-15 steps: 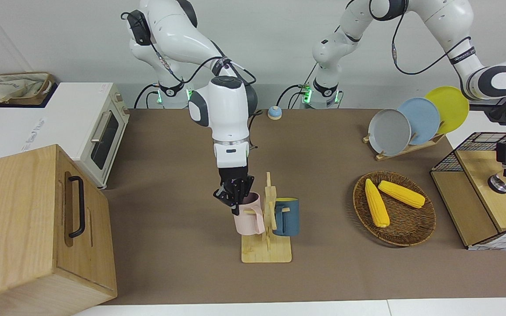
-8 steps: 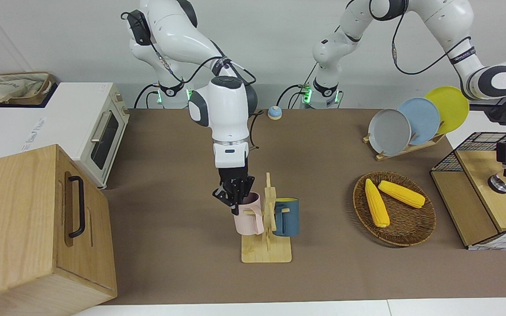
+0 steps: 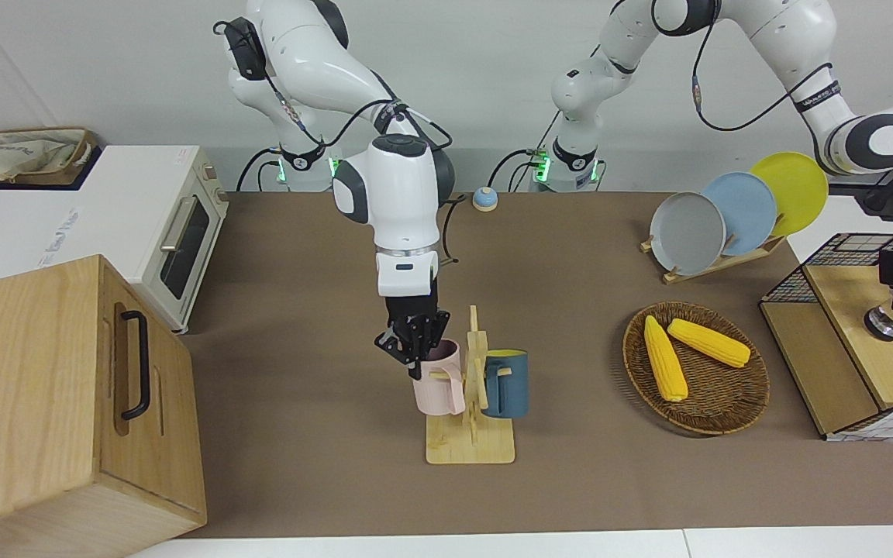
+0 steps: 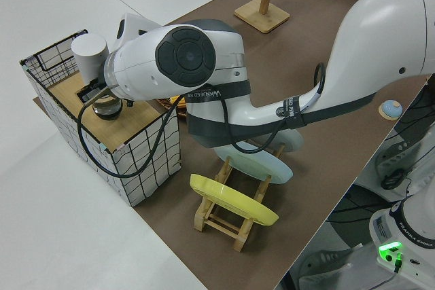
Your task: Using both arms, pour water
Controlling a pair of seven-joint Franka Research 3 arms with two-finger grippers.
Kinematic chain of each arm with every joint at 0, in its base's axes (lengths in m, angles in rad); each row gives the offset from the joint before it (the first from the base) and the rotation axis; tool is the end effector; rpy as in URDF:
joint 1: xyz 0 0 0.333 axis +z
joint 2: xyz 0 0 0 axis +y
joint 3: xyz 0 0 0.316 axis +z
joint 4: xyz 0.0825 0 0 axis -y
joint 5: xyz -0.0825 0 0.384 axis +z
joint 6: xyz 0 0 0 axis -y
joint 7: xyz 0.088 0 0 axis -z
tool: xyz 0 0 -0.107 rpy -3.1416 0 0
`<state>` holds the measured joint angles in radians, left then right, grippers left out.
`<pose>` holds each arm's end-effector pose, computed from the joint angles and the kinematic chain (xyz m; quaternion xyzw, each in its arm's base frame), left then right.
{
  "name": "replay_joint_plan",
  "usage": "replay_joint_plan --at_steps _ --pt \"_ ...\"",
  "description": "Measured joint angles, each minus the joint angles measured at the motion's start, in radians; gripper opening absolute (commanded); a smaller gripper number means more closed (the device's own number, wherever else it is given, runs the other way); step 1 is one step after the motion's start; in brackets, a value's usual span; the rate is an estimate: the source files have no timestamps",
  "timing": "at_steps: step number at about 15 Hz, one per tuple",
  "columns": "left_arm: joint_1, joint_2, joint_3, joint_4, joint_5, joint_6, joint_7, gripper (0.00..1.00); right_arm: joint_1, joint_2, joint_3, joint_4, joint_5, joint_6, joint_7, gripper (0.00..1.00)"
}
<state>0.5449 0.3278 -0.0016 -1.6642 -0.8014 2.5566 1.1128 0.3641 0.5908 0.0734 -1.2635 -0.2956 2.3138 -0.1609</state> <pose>0.5886 0.3676 0.4766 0.9196 -0.0061 0.3927 0.0124 0.6994 0.3045 0.4658 0.9047 0.3435 0.2396 0.0778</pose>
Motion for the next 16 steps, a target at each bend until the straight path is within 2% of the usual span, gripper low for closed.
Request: replay_joint_plan --at_steps 9,16 --pt "0.0 -0.023 0.0 0.01 0.004 -0.017 -0.012 0.12 0.0 0.0 0.001 0.008 0.005 -0.016 0.013 0.0" --pt "0.0 -0.039 0.002 0.041 0.094 -0.075 -0.104 0.12 0.0 0.0 -0.001 0.018 0.011 -0.033 0.014 0.0"
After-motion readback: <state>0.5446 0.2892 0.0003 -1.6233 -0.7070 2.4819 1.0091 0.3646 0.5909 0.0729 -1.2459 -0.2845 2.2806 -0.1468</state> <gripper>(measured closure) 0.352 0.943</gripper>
